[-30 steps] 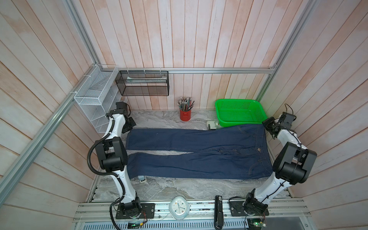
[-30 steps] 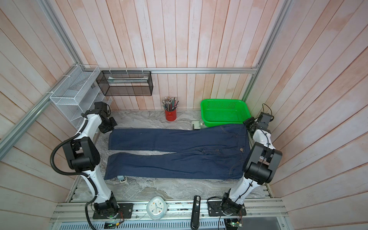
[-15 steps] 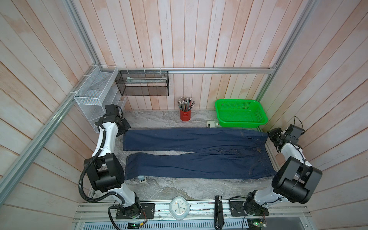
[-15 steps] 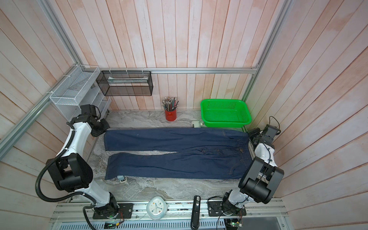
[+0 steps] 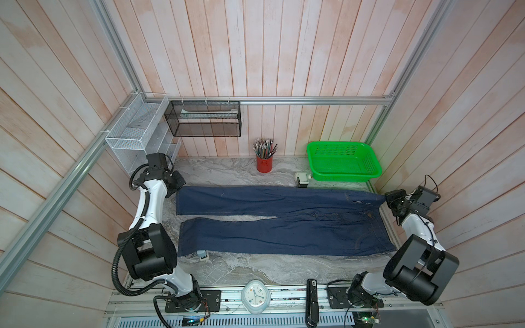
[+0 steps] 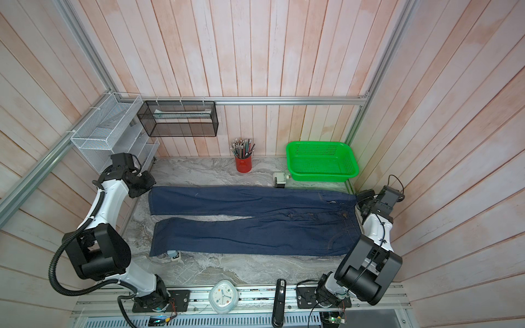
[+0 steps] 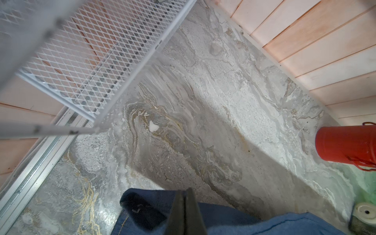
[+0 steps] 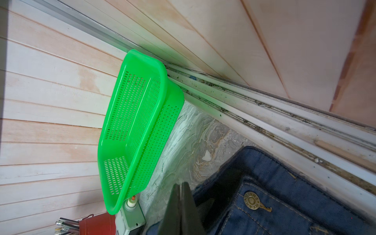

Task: Fold and stack the trousers
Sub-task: Fold the trousers at the center of the table.

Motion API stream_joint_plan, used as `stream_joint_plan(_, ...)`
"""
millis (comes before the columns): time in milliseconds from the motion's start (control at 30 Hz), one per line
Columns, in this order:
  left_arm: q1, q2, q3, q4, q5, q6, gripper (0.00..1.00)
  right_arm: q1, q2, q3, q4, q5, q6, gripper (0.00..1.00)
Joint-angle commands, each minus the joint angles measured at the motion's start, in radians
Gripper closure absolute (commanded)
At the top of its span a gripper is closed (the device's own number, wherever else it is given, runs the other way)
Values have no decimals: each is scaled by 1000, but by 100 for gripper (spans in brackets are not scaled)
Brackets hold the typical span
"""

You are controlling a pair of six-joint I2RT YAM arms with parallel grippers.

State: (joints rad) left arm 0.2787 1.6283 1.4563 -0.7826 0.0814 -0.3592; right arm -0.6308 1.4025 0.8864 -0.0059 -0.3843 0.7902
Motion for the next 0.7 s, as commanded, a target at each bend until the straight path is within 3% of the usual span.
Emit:
stream_joint_plan(0,-41,38,17,26,-34,-30,100,0,10,-12,33,-29,14,100)
stream_joint_plan(133,-135,118,64,-10,-80,-1,100,3,15,-11,38,-31,17,100)
stream_joint_plan(367,-190,194,121,-70,-146,51,100,11,18,-9,34,-33,16,100)
stream_joint_plan(667,-151,-54,-20,5,-285,42,100,13,-34,-28,4,-1,10,100)
